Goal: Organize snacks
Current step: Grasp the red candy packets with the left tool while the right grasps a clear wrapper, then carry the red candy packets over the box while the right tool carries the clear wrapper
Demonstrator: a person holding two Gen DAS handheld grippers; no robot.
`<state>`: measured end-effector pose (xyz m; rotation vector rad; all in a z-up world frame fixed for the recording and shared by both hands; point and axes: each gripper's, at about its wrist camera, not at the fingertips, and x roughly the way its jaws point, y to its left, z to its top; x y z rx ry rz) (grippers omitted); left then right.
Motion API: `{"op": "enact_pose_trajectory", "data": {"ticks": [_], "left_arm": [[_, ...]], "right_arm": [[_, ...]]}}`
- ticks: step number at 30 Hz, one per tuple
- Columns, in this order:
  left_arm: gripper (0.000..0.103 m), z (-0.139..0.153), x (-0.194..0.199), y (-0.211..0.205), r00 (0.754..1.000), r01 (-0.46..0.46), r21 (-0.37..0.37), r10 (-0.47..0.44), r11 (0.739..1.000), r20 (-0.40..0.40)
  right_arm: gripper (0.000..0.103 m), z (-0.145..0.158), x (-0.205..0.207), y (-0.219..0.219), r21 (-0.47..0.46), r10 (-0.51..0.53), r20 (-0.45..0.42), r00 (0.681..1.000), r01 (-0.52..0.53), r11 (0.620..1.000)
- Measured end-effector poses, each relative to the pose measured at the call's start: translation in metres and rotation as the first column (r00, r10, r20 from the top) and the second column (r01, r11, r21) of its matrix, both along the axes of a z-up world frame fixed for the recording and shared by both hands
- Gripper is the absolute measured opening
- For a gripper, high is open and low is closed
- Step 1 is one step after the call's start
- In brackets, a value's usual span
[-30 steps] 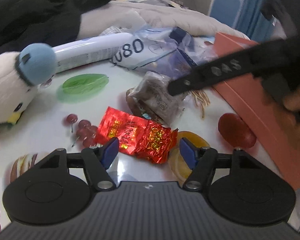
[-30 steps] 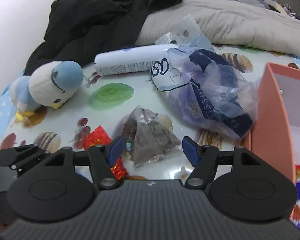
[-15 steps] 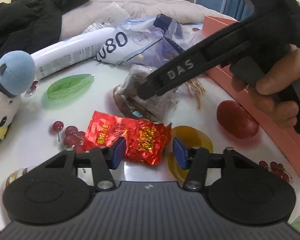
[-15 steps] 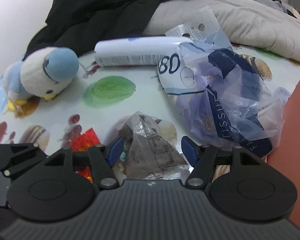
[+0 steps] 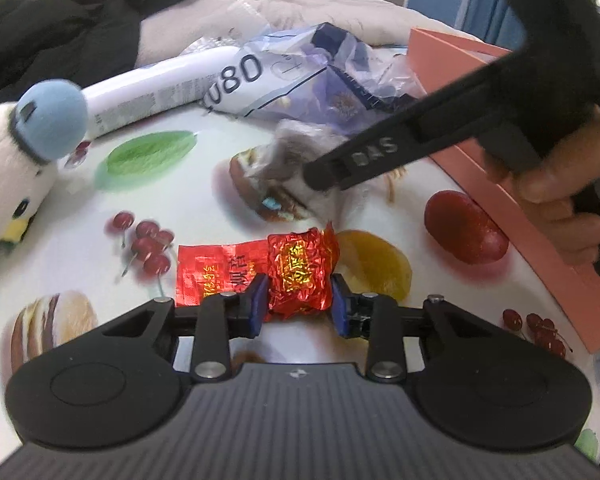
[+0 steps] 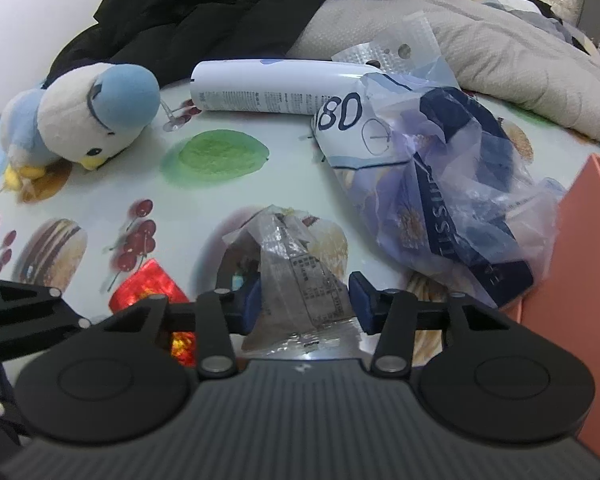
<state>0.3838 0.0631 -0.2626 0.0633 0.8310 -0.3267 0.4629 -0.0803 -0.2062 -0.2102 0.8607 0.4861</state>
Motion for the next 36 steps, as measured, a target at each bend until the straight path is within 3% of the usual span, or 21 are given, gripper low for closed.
{"op": "enact_pose_trajectory", "data": {"ticks": [14,23,36], "left_arm": [[0.035,0.005,-0.075,0.011,0.991,-0.132,-0.027,0.131,0.991,-0.036],[0.035,0.011,-0.122,0.014,0.977,-0.210,-0.069,0.206,0.975,-0.051],[0.035,0.050,-0.185,0.011,0.949,-0.315,-0.185,0.314,0.931,-0.033]], "right_arm": [[0.048,-0.001,-0.078,-0.020,0.058,-0.071,-0.063,0.996,0.074,0.996],[0.047,0.003,-0.136,-0.021,0.029,-0.071,-0.011,0.997,0.072,0.997],[0.046,0.033,-0.216,-0.042,0.062,-0.115,0.040,0.993,0.112,0.992]]}}
